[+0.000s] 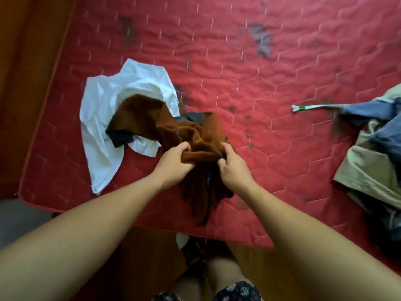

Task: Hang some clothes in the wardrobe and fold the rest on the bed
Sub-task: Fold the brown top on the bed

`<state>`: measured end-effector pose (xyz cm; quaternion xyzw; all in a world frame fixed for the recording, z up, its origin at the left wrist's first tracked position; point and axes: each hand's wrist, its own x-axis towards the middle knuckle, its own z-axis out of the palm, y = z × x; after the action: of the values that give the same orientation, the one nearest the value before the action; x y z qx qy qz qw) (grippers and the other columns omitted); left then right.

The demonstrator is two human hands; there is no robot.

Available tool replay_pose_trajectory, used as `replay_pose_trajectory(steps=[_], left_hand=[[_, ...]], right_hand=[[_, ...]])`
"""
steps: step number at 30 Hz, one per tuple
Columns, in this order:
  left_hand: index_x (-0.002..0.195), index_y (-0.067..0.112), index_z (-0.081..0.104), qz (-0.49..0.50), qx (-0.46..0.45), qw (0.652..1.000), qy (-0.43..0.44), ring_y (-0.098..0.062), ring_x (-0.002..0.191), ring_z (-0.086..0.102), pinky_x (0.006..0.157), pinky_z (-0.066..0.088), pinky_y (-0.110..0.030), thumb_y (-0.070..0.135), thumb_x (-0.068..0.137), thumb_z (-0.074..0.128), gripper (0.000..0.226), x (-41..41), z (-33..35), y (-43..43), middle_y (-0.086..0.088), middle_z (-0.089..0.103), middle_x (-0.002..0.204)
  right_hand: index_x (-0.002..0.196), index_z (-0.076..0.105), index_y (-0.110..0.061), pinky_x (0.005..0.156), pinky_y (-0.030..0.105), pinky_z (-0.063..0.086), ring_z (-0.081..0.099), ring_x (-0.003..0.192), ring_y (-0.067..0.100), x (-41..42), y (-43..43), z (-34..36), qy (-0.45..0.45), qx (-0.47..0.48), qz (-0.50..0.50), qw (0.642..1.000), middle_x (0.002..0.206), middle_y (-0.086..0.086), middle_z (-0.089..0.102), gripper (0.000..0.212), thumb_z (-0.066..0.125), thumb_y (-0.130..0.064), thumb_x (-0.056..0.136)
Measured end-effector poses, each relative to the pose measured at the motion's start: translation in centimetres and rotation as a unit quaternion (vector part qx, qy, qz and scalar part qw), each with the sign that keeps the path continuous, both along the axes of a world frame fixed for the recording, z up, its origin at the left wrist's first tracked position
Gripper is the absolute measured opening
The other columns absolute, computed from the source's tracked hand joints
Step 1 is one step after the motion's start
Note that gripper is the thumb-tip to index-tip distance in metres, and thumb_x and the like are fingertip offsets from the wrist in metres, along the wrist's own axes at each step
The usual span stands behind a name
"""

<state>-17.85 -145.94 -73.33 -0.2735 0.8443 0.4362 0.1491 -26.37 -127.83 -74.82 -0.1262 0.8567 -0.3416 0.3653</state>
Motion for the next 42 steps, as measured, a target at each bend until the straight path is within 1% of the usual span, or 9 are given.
replay_pose_trajectory(steps=[5,9,14,19,24,29,33,39,42], left_hand=[[0.079,0.024,0.049,-0.023,0.028,0.995,0.091,-0.009,0.067,0.057,0.065,0.046,-0.039,0.048,0.084,0.056,0.026,-4.0,12.7,2.5,0.008,0.057,0.069],[0.077,0.023,0.056,-0.028,0.038,0.993,0.104,-0.020,0.074,0.062,0.062,0.055,-0.040,0.044,0.086,0.055,0.024,-8.8,22.5,4.0,0.003,0.059,0.077],[0.099,0.024,0.075,-0.174,-0.116,0.976,0.066,-0.016,0.129,0.046,0.106,0.041,-0.037,0.045,0.080,0.068,0.029,-12.3,31.3,4.1,-0.002,0.051,0.135],[0.123,0.029,0.053,-0.120,0.087,0.977,0.151,-0.011,0.103,0.066,0.083,0.052,-0.018,0.032,0.072,0.084,0.060,-15.2,39.1,5.9,-0.002,0.067,0.106],[0.086,0.028,0.066,-0.216,-0.068,0.953,0.200,0.000,0.070,0.054,0.070,0.048,-0.036,0.041,0.076,0.071,0.017,-18.0,46.6,5.8,0.014,0.061,0.075],[0.085,0.015,0.061,-0.259,-0.168,0.910,0.277,-0.019,0.077,0.060,0.073,0.050,-0.044,0.023,0.086,0.065,0.009,-19.2,53.5,4.9,0.001,0.062,0.078],[0.085,0.020,0.063,-0.260,-0.171,0.894,0.322,-0.009,0.075,0.059,0.069,0.047,-0.024,0.015,0.089,0.069,0.009,-19.3,59.2,3.3,0.006,0.061,0.079],[0.088,0.019,0.063,-0.292,-0.267,0.881,0.260,-0.003,0.073,0.055,0.067,0.041,-0.022,0.020,0.084,0.080,0.017,-18.2,63.7,-0.7,0.006,0.061,0.081],[0.114,0.019,0.065,-0.284,-0.311,0.892,0.164,-0.011,0.099,0.059,0.085,0.048,-0.028,0.027,0.083,0.082,0.036,-17.4,63.6,-3.2,0.004,0.065,0.107]], right_hand=[[0.127,0.060,-0.037,0.095,0.045,0.046,0.049,0.114,0.030,-4.9,2.3,13.3,0.180,0.018,0.069,0.981,0.117,0.005,0.053,0.034,0.051,-0.032,0.095],[0.097,0.061,-0.021,0.078,0.036,0.043,0.057,0.084,0.009,-8.8,2.4,22.9,0.091,-0.135,-0.011,0.987,0.090,-0.001,0.065,0.016,0.047,-0.015,0.098],[0.083,0.049,-0.024,0.065,0.028,0.037,0.047,0.065,0.002,-13.5,3.5,33.0,0.126,-0.175,0.028,0.976,0.070,-0.010,0.055,0.018,0.048,-0.021,0.100],[0.076,0.058,-0.029,0.066,0.030,0.042,0.051,0.066,0.001,-16.7,4.9,42.5,0.155,-0.222,0.098,0.958,0.069,-0.013,0.058,0.024,0.055,-0.021,0.099],[0.087,0.063,-0.023,0.067,0.029,0.044,0.056,0.071,0.009,-18.8,6.7,49.0,0.221,-0.179,0.180,0.941,0.077,-0.009,0.062,0.011,0.059,-0.024,0.097],[0.088,0.069,-0.023,0.071,0.038,0.052,0.066,0.079,0.021,-19.6,8.8,50.0,0.069,-0.089,0.212,0.971,0.081,-0.001,0.066,0.019,0.065,-0.013,0.073],[0.101,0.071,-0.030,0.102,0.042,0.043,0.046,0.120,0.030,-20.4,8.8,48.2,0.249,0.091,0.263,0.928,0.121,0.005,0.055,0.021,0.070,-0.033,0.081],[0.096,0.073,-0.016,0.075,0.035,0.055,0.069,0.093,0.027,-22.6,9.9,51.4,0.327,0.103,0.152,0.927,0.094,0.006,0.074,0.018,0.066,-0.025,0.081],[0.074,0.071,-0.021,0.060,0.031,0.048,0.066,0.074,0.025,-24.7,11.1,55.0,0.385,0.001,-0.005,0.923,0.071,0.000,0.067,0.004,0.075,-0.020,0.075]])
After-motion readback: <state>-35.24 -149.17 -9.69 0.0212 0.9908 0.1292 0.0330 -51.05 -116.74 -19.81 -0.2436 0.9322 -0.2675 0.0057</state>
